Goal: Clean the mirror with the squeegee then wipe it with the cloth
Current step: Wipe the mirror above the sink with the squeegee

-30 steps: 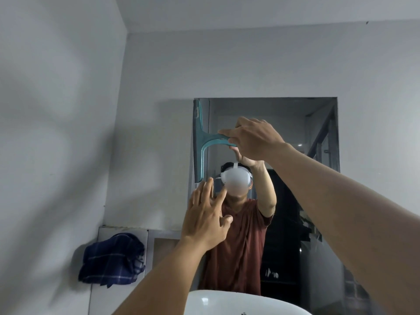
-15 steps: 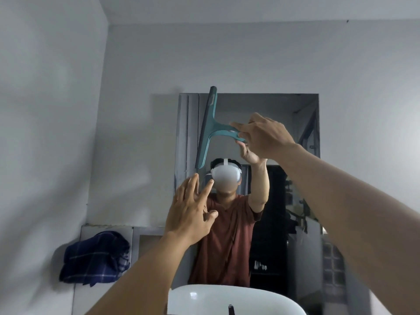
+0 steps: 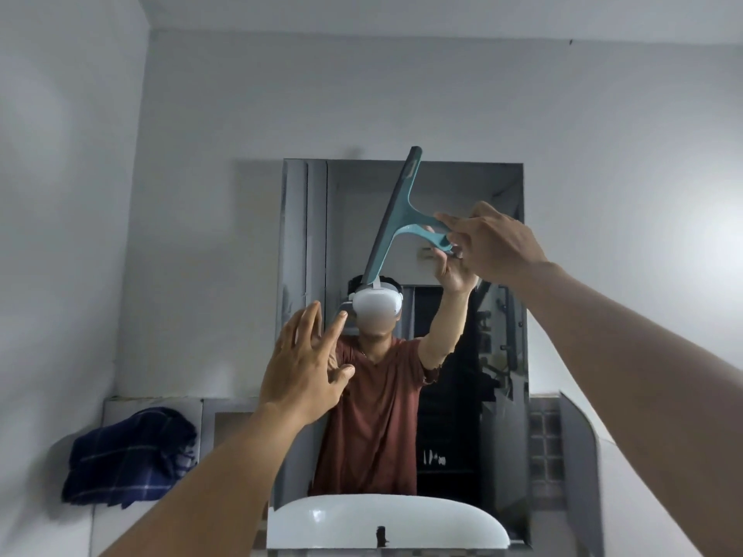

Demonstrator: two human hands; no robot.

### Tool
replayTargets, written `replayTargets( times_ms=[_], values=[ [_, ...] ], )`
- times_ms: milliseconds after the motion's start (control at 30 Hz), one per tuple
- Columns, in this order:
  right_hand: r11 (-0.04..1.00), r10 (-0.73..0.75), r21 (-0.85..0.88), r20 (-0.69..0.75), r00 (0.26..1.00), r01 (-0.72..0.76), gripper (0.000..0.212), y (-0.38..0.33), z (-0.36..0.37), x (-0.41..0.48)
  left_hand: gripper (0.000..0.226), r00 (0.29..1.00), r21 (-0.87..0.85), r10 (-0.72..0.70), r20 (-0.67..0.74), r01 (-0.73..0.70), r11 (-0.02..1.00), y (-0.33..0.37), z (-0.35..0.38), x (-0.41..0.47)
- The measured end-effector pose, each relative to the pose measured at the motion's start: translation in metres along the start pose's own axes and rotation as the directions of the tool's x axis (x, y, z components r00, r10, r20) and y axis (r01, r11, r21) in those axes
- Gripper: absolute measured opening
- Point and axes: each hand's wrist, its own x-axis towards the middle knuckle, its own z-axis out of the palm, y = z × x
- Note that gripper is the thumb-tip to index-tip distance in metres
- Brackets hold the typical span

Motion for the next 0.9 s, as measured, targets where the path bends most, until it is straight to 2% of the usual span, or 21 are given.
replayTargets(
  times_ms=[433,900],
  values=[
    [0.982,0.185,0.041,-0.003,0.983,-0.185,0.044,0.031,-0.008,-0.026,0.092,1.0,-0.005,0.008,-0.008,-0.008,1.0,0.0,-0.001,0.001],
    [0.928,0.355,0.11,0.036,0.934,-0.357,0.045,0.015,-0.008,-0.055,0.095,1.0,0.003,0.019,-0.002,-0.019,1.0,0.001,-0.001,0.001]
  ],
)
